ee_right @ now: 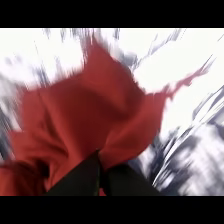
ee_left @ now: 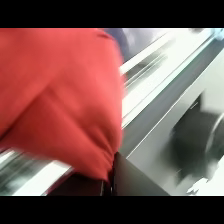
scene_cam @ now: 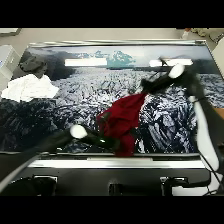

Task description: Fold the clothes and pants, and hang the long-sleeved shirts on hangers.

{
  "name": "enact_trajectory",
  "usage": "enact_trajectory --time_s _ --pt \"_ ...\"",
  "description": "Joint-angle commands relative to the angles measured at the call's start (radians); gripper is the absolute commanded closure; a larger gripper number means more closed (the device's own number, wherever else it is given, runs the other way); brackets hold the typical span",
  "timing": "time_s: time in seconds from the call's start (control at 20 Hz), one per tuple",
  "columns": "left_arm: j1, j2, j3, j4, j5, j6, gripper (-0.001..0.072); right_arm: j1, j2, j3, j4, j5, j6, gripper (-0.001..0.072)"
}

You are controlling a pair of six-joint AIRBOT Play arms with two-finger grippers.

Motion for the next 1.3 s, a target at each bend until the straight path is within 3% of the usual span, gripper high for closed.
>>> enact_trajectory --time_s 0.0,0.05,0.15,0.3,0.45,0.7,1.0,1.1,1.25 --pt "0.232 0.305 0.056 0.656 -0.365 -0.283 0.0688 -0.116 0.131 0.172 -0.079 -0.035 -0.003 0.0675" --pt "0.319 0.413 0.106 0.729 -0.402 -0.349 0.0687 -0.15 0.19 0.212 -0.089 -0.034 -0.024 0.0675" --pt "0.475 0.61 0.21 0.736 -0.317 -0.429 0.0687 -0.193 0.325 0.227 -0.09 -0.029 -0.031 0.0675" --pt "0.602 0.795 0.322 0.724 -0.04 -0.461 0.0687 -0.192 0.51 0.227 -0.084 -0.028 -0.032 0.0675" --pt "0.608 0.844 0.411 0.717 0.183 -0.456 0.0687 -0.192 0.652 0.227 -0.083 -0.049 -0.032 0.0675" --pt "0.608 0.839 0.473 0.748 0.239 -0.404 0.0687 -0.192 0.77 0.227 -0.262 0.046 -0.019 0.0675" --pt "0.608 0.712 0.472 0.762 0.309 -0.408 0.0686 -0.192 0.65 0.15 -0.309 0.463 -0.021 0.0675" --pt "0.6 0.589 0.45 0.759 0.309 -0.407 0.0686 -0.192 0.584 0.01 -0.303 0.449 -0.044 0.0675" --pt "0.558 0.322 0.406 0.748 0.309 -0.409 0.0684 -0.192 0.463 -0.226 -0.277 0.298 -0.041 0.0674"
